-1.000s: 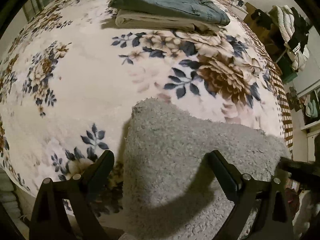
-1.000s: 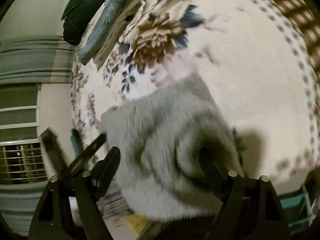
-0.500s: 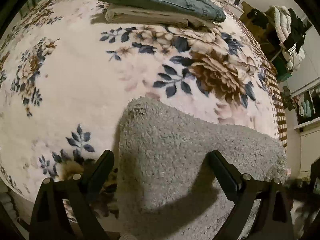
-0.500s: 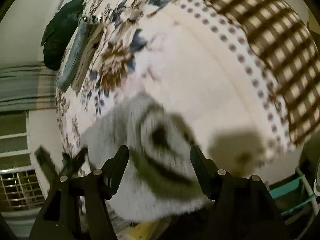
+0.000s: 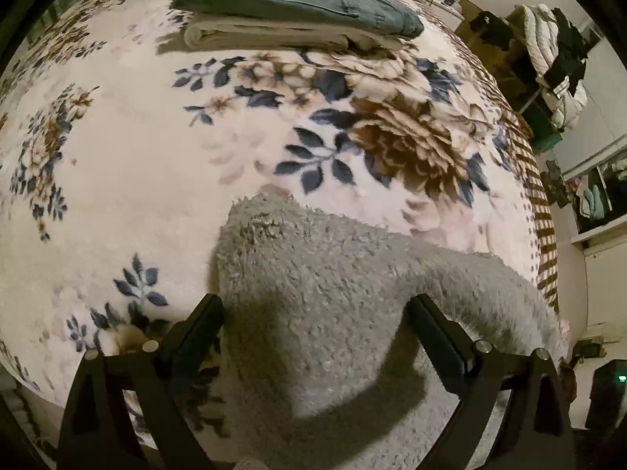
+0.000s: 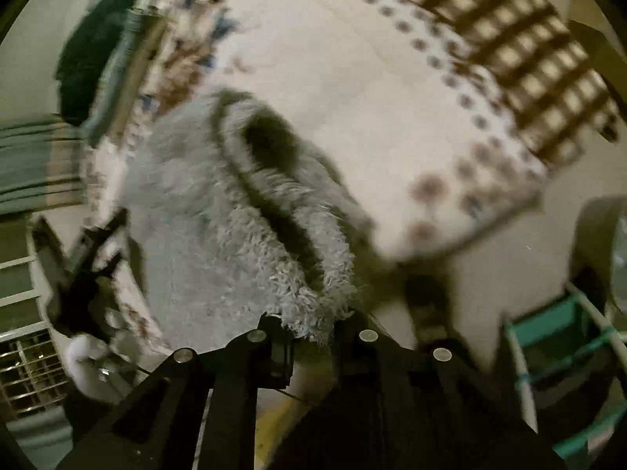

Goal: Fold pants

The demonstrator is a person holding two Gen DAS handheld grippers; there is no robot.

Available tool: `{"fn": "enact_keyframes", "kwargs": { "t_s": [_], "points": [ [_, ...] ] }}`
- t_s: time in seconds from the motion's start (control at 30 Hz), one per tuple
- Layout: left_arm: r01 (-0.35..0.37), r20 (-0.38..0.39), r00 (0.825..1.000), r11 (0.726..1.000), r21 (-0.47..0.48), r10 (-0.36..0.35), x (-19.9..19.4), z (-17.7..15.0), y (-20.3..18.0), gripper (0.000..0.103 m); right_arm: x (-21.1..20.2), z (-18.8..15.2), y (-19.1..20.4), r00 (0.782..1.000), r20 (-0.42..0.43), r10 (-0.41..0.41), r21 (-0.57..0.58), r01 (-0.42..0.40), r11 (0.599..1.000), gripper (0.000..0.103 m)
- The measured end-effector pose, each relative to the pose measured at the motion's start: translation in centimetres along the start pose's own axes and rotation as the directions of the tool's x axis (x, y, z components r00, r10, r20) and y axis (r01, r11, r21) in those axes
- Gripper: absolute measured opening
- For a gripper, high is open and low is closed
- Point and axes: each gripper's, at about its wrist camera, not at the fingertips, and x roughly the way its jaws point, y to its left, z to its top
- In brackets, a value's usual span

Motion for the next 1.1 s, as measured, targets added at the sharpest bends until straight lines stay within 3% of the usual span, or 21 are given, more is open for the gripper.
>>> {"fn": "enact_keyframes", "kwargs": {
  "t_s": [0.07,0.13,0.17,0.2,0.23,0.33,0.4,0.5,0.53,0.57,0.6,0.73,0.83,0.97,1.03,1.1],
  "points": [
    [-0.005,-0.006,1.0,1.0,0.008,0.005,0.2,-0.1,-0.3,0.097,1.9,0.8,0.0,0.994,-0.082,-0.066,-0.025,0.064,0.998,0.023],
    [-0.004,-0.011,1.0,1.0,0.009,0.004,0.0,0.0,-0.2,0.097,2.4,1.5,0.2,0.989,-0.118,-0.09,-0.035,0.087,0.996,0.042],
    [0.003,-0.012,1.0,1.0,0.007,-0.003,-0.2,0.0,-0.1,0.097,1.9,1.9,0.7,0.991,-0.111,-0.079,-0.037,0.075,0.996,0.043],
    [0.007,-0.012,1.0,1.0,0.007,-0.007,-0.3,0.0,0.0,0.097,0.8,2.1,1.2,0.996,-0.081,-0.035,-0.049,0.031,0.998,0.046],
    [0.013,-0.01,1.0,1.0,0.007,-0.013,-0.6,0.1,0.2,0.097,-0.7,2.5,2.2,0.999,-0.038,0.033,-0.074,-0.036,0.997,0.058],
    [0.024,-0.004,1.0,1.0,0.007,-0.024,-1.0,0.2,0.5,0.097,-4.1,3.9,4.4,0.984,0.07,0.166,-0.127,-0.156,0.98,0.077],
    [0.026,-0.006,1.0,1.0,-0.002,-0.026,-0.8,0.3,0.7,0.097,-4.2,6.0,5.5,0.976,0.095,0.197,-0.137,-0.183,0.974,0.077],
    [0.035,-0.005,0.999,0.999,-0.024,-0.035,-0.8,0.4,1.0,0.097,-1.5,10.1,5.7,0.986,0.077,0.148,-0.088,-0.141,0.986,0.077],
    [0.037,-0.005,0.999,0.999,-0.029,-0.037,-0.7,0.4,1.1,0.097,-0.1,11.6,5.7,0.988,0.06,0.141,-0.065,-0.137,0.988,0.071],
    [0.036,-0.005,0.999,0.999,-0.031,-0.036,-0.8,0.4,1.1,0.097,0.6,12.3,5.4,0.989,0.048,0.143,-0.056,-0.14,0.989,0.056],
    [0.036,-0.005,0.999,0.999,-0.03,-0.036,-0.8,0.5,1.1,0.097,1.5,12.9,5.4,0.99,0.03,0.14,-0.058,-0.138,0.989,0.032],
    [0.026,-0.007,1.0,0.999,-0.02,-0.026,-0.6,0.4,1.5,0.097,0.4,13.2,7.5,0.985,0.151,0.087,-0.133,-0.067,0.989,0.027],
    [0.037,-0.024,0.999,0.998,-0.048,-0.038,-0.1,0.3,2.2,0.097,-0.5,13.7,7.9,0.972,0.227,0.066,-0.131,-0.037,0.991,0.027],
    [0.045,-0.027,0.999,0.997,-0.059,-0.047,-1.2,0.4,2.3,0.097,1.1,13.7,7.2,0.99,0.113,0.079,-0.105,-0.067,0.992,0.036],
    [0.078,-0.014,0.997,0.995,-0.06,-0.079,-2.3,0.6,2.2,0.097,-0.7,11.8,6.4,0.985,0.138,0.108,-0.108,-0.093,0.99,0.055],
    [0.096,0.006,0.995,0.994,-0.051,-0.096,-3.2,1.2,2.1,0.097,-2.2,9.5,5.0,0.982,0.156,0.108,-0.09,-0.095,0.991,0.064]
  ]
}}
